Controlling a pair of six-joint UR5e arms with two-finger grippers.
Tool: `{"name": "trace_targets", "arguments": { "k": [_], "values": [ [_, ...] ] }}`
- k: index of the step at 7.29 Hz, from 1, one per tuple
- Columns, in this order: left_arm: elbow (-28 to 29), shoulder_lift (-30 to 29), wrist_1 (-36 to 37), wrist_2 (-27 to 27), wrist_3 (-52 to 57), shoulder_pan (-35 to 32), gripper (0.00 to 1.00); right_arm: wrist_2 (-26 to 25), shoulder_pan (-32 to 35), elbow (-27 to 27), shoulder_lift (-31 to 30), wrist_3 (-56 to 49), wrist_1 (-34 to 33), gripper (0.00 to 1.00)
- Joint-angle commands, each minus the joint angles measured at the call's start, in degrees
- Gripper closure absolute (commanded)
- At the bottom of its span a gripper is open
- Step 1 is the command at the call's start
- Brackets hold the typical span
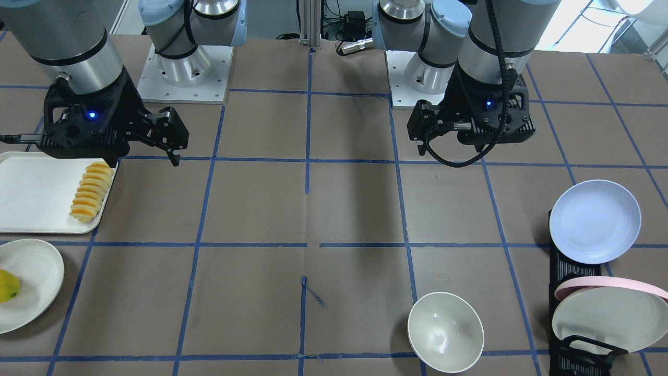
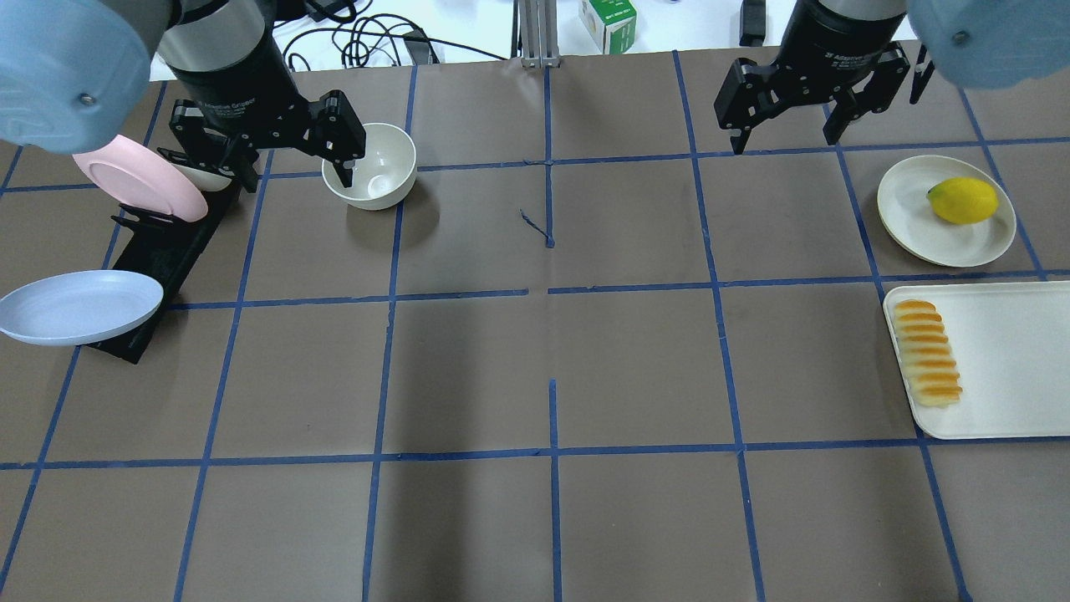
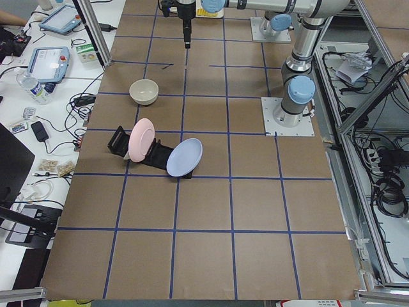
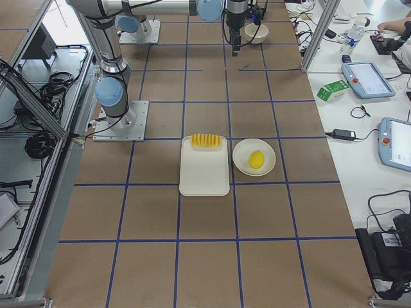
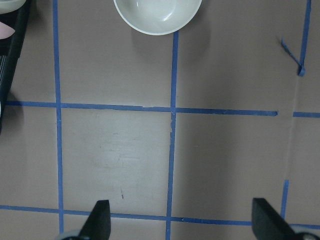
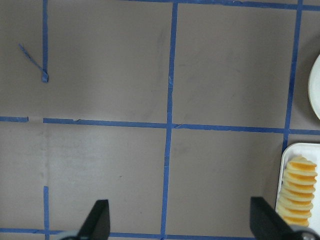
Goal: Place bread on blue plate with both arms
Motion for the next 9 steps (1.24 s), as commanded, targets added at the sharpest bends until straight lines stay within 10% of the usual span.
{"name": "trace_targets", "arguments": {
  "k": [1, 9],
  "values": [
    [0.25, 0.26, -0.52, 0.43, 0.00, 1.10, 0.00, -0.21, 0.00, 0.06, -0.05, 0.00, 0.14, 0.00],
    [-0.98, -10.16, 8.22, 0.35, 4.35, 42.75, 0.00, 0.06, 0.00, 0.06, -0.05, -0.17, -0.03, 0.00]
  ]
}}
